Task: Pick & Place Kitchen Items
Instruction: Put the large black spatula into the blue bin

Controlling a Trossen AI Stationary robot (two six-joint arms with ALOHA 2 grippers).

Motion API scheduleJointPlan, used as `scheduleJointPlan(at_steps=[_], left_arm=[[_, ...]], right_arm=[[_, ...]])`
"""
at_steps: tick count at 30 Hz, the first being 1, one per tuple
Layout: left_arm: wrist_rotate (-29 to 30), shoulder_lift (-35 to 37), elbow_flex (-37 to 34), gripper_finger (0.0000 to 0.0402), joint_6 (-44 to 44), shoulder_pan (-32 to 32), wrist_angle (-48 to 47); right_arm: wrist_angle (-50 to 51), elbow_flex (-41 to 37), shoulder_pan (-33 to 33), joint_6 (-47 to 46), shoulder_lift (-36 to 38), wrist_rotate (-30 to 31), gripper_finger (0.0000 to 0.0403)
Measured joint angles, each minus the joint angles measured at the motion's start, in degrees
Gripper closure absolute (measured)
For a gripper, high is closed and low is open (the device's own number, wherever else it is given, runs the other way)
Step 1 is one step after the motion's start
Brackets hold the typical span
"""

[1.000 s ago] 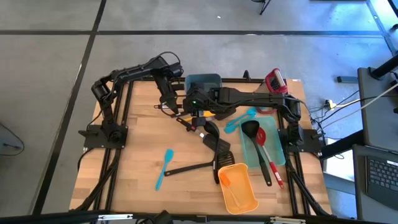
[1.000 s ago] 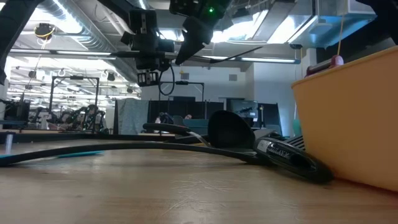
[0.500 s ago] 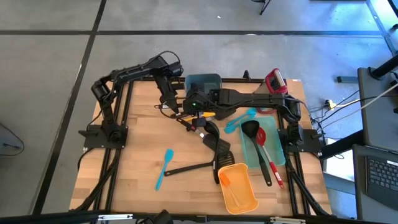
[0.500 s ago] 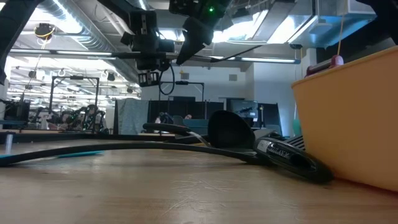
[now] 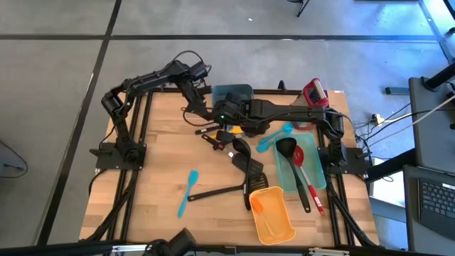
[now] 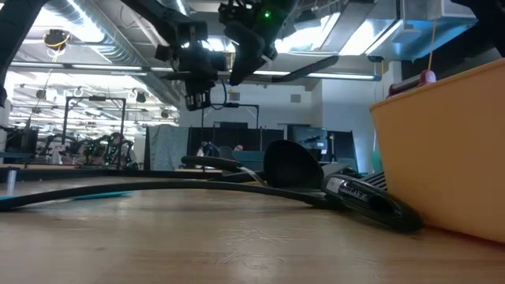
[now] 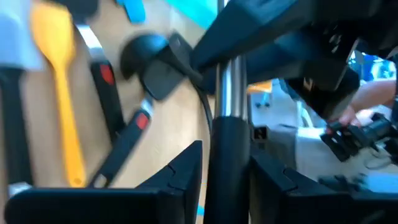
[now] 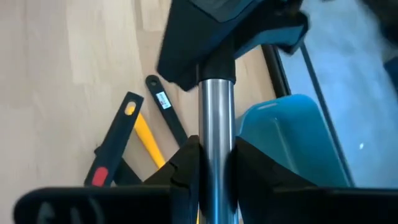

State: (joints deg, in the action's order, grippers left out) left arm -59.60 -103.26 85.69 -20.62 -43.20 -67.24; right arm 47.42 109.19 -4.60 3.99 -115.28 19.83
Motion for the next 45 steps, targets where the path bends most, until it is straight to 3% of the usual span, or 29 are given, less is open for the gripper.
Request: scheduleJointPlan(at_steps=[7,14,18,30,35,42,45], left_arm=[[0.0,3.9,-0.1,0.0317,4.0,-2.7,10.2],[-1.2,9.1,0.0,0.0316,12.7,-6.1,23.4],[-1.2,11.6,0.0,0.0316,17.8,-8.5,28.5],[1.6,13.6,0.0,0.0315,24.5,-13.4,33.0],[2.9,13.6,0.0,0.0315,24.6,-13.9,33.3],[2.3,13.8,0.0,0.0314,25.2,-13.5,33.3],[7.6,15.4,0.0,0.0315,27.5,-13.8,36.8]], right_arm=[[-0.1,0.1,-1.2,-0.8,0.2,-1.4,0.0332],[-0.4,0.1,-4.5,-4.2,0.0,-9.4,0.0332],[-2.8,0.0,-7.5,-4.0,0.1,-9.8,0.0332],[-15.8,0.0,-20.0,-0.6,0.2,-25.4,0.0332],[-20.6,0.0,-25.1,3.3,0.2,-34.9,0.0332],[-27.2,0.0,-27.2,7.8,-2.3,-42.8,0.0335],[-28.8,0.0,-27.3,7.6,-4.1,-43.6,0.0336]])
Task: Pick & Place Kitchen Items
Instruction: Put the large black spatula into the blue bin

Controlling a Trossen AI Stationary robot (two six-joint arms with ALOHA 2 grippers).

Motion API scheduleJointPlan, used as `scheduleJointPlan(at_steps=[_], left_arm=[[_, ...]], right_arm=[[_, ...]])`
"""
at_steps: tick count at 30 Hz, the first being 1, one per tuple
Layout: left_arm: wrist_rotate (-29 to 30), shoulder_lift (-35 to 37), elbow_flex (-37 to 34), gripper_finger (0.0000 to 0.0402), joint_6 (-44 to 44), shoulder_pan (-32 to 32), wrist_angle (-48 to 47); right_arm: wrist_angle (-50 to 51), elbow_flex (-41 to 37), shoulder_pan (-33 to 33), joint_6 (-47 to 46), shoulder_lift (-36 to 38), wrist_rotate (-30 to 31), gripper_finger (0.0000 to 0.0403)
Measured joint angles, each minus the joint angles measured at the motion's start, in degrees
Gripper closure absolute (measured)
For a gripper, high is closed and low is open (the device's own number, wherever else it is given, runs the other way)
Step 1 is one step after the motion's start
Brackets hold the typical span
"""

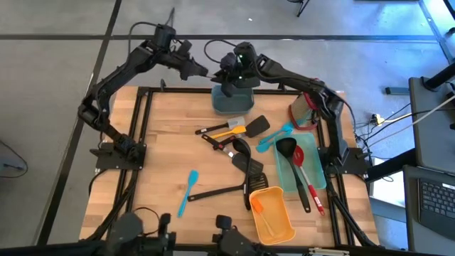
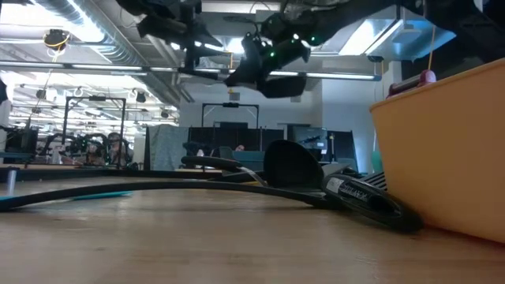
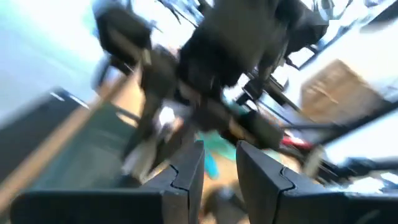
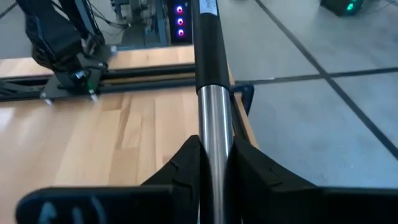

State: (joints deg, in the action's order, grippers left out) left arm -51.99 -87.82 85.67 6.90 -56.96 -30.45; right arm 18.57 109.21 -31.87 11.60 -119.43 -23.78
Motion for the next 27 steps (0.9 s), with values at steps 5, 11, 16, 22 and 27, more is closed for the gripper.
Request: scheduleJointPlan(at_steps=[5,11,16,22,27], left_arm=[[6.5,2.4,0.0,0.0313,3.9,-0.1,8.3],[7.5,3.9,0.0,0.0311,8.1,-0.1,15.9],[7.4,4.8,0.0,0.0311,11.8,-0.1,20.0],[7.4,5.4,0.0,0.0311,14.4,0.3,20.0],[7.4,5.7,0.0,0.0311,14.6,0.3,20.0]], right_arm=[[0.8,0.0,0.0,0.6,-1.8,-1.1,0.0336],[0.4,0.0,0.0,0.9,-1.7,-2.1,0.0336],[-4.2,0.0,-0.2,-2.6,-2.6,-7.5,0.0336],[-12.2,0.0,-0.2,-5.8,-4.9,-8.4,0.0336],[-16.6,0.0,-0.4,-6.0,-5.4,-8.0,0.0336]])
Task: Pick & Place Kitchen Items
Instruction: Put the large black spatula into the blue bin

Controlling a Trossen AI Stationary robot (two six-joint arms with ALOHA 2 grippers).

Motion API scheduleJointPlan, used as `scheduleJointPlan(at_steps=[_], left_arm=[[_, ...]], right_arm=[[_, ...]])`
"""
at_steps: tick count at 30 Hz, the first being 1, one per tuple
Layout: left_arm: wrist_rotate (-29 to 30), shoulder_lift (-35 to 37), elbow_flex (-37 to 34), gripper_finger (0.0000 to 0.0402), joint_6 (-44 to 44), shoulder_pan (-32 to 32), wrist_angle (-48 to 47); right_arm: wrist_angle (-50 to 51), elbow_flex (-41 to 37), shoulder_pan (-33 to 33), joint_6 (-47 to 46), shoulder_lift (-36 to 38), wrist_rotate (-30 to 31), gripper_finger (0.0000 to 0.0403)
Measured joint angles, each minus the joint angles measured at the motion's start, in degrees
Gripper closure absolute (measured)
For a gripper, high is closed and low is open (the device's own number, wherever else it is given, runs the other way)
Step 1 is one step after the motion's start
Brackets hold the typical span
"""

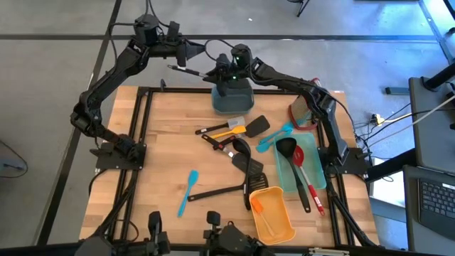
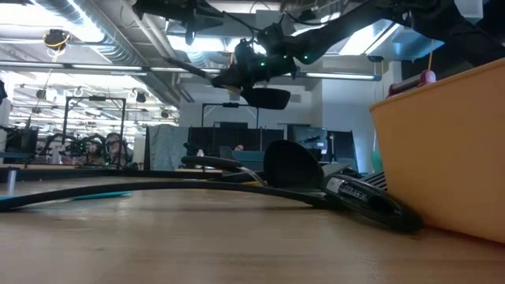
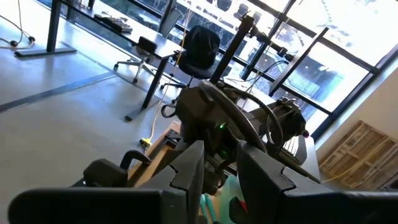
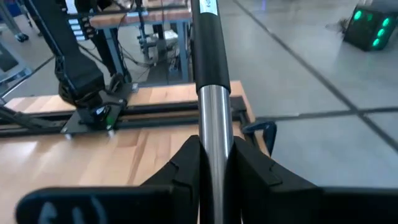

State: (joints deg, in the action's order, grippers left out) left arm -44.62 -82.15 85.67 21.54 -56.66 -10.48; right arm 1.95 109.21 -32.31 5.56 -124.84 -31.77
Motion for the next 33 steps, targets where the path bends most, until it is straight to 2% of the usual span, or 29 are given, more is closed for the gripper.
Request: scheduleJointPlan(at_steps=[5,10,17,25,33], left_arm=[[-0.1,0.0,0.0,0.0311,-1.3,0.0,-0.1],[-0.4,0.0,0.0,0.0311,-4.0,0.0,-1.5],[-0.5,0.0,0.0,0.0311,-8.2,0.0,-6.3],[-0.5,0.0,0.0,0.0311,-11.8,0.0,-8.3],[-0.6,0.0,0.0,0.0311,-12.3,0.0,-8.6]], right_arm=[[-7.8,-3.5,-0.1,-0.7,0.0,-0.7,0.0336],[-21.6,-12.1,-0.4,-2.2,0.0,2.1,0.0336],[-40.9,-21.0,-3.7,-12.9,-0.1,1.4,0.0336],[-44.5,-22.1,-4.2,-14.9,-0.1,-1.3,0.0336],[-44.5,-22.1,-4.0,-14.6,-0.1,-0.4,0.0336]])
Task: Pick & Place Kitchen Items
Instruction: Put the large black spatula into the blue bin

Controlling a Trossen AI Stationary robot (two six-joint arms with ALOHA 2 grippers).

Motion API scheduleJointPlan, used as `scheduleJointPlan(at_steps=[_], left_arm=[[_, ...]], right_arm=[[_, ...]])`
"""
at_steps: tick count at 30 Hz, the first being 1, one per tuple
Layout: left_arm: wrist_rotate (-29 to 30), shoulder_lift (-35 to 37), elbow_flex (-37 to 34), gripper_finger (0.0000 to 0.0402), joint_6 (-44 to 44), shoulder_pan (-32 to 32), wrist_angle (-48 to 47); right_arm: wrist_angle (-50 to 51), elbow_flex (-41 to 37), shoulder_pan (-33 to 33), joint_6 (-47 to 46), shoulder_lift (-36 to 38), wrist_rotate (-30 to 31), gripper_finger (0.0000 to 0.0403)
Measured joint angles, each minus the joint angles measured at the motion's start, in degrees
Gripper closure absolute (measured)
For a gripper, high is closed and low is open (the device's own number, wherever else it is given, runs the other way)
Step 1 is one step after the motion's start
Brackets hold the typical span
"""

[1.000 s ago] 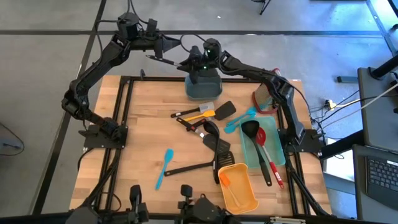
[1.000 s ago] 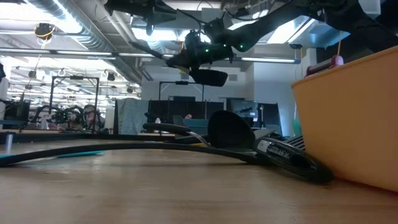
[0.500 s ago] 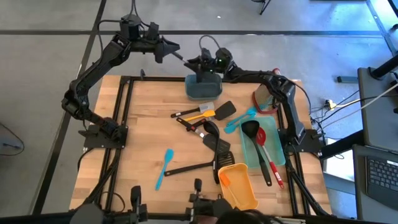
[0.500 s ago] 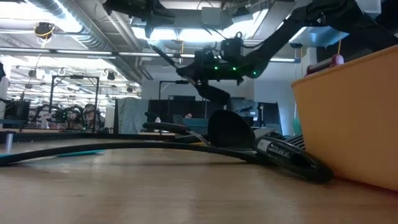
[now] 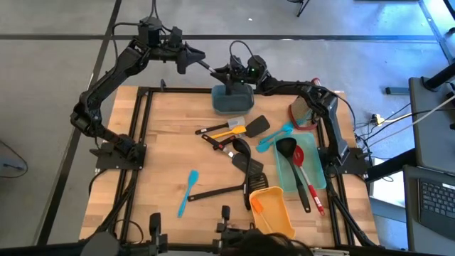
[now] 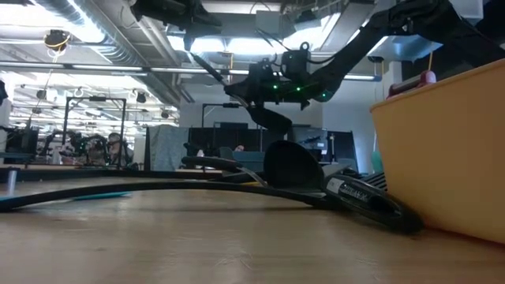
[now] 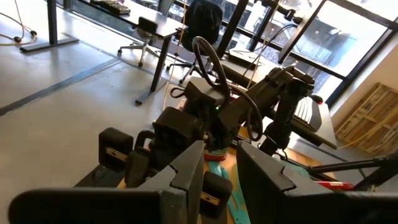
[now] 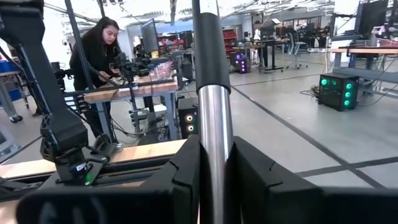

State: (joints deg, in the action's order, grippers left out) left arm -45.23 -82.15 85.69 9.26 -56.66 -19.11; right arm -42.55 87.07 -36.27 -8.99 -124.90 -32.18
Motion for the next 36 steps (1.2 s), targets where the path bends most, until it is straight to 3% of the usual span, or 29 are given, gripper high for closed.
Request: scheduleJointPlan(at_steps=[6,16,20,26,31,36], left_arm=[[-0.1,0.1,0.0,0.0311,1.6,0.0,2.9],[0.6,3.3,0.0,0.0311,8.5,0.0,18.2],[1.0,4.0,0.0,0.0311,8.6,-0.1,17.7],[-1.1,4.0,0.0,0.0311,8.6,-0.1,15.3],[-1.5,4.0,0.0,0.0311,6.6,0.0,13.7],[-3.7,4.1,0.0,0.0311,5.9,0.0,11.8]], right_arm=[[0.8,0.0,0.3,-0.4,0.0,2.7,0.0336],[3.8,0.0,1.6,2.3,0.7,6.6,0.0336],[9.5,0.7,2.6,5.1,2.4,9.8,0.0336],[15.1,1.6,4.9,5.6,3.1,9.5,0.0336],[14.6,1.5,5.3,3.7,3.1,9.5,0.0336],[7.3,-2.3,4.7,-3.5,3.1,9.5,0.0336]])
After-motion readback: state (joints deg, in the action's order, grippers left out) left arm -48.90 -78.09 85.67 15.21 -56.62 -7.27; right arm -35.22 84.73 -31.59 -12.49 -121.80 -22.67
